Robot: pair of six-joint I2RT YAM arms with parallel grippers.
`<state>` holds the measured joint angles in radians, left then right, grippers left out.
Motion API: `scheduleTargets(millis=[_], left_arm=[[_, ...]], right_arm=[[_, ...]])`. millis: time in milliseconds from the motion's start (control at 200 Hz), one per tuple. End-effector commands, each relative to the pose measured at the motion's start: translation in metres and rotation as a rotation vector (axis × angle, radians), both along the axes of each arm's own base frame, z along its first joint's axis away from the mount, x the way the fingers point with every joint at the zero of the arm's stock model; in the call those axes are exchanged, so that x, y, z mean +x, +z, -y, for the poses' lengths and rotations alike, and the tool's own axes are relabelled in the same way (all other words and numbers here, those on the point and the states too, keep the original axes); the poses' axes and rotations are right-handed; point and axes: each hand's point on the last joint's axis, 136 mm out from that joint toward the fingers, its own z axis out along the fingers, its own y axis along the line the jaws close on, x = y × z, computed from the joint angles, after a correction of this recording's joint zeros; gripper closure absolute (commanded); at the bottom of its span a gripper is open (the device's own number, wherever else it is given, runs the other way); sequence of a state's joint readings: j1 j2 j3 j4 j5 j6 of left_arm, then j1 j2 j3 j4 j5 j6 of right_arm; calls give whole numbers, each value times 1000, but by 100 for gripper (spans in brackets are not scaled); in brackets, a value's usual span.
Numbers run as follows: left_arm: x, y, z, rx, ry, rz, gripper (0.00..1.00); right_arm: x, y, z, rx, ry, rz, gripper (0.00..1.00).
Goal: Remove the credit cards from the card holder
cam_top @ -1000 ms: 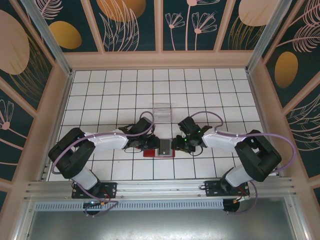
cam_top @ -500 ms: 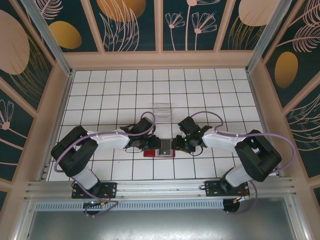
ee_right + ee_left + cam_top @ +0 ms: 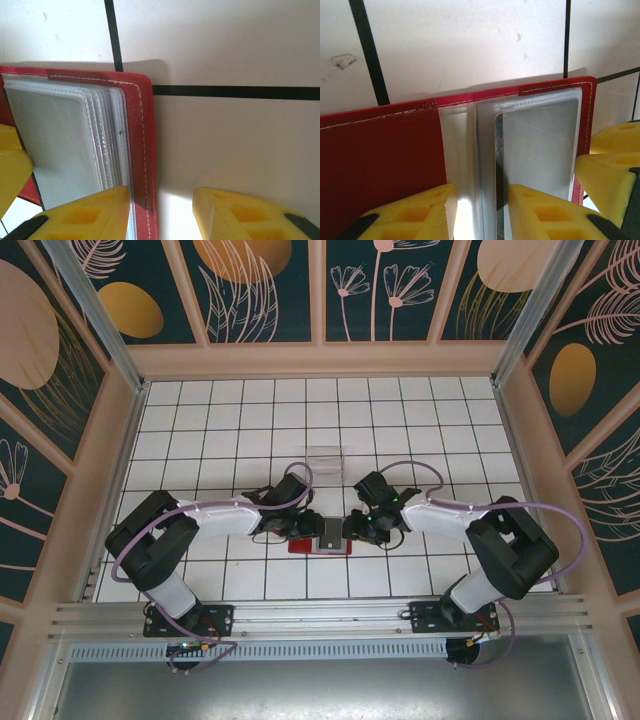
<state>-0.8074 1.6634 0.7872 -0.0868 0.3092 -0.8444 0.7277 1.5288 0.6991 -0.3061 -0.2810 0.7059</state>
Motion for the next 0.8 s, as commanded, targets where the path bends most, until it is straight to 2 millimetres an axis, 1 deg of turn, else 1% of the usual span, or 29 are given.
scheduleTargets(millis=[0, 60, 245, 460, 490, 535, 626, 686, 796], left_arm=[[-3, -8, -5, 46, -14, -17, 66], [-1, -5, -6, 46, -8, -5, 68], [6, 8, -10, 52, 19, 41, 69], [8, 16, -14, 56, 35, 69, 69], [8, 16, -14, 56, 35, 70, 69], [8, 16, -14, 60, 33, 70, 69], [6, 11, -15, 64, 30, 59, 70], [4, 7, -15, 64, 26, 50, 71], [4, 7, -15, 61, 28, 51, 71]], right_arm=[[-19, -32, 3, -57, 55, -59, 58], [-20, -33, 3, -59, 56, -63, 58], [-20, -36, 4, -72, 60, -67, 58], [-20, -39, 4, -89, 62, -75, 51], [-20, -39, 4, -94, 62, -76, 51], [-19, -38, 4, -98, 62, -74, 48], [-18, -36, 5, -100, 45, -71, 44], [-16, -32, 5, -95, 33, -61, 43], [-12, -22, 5, -86, 12, -30, 42]])
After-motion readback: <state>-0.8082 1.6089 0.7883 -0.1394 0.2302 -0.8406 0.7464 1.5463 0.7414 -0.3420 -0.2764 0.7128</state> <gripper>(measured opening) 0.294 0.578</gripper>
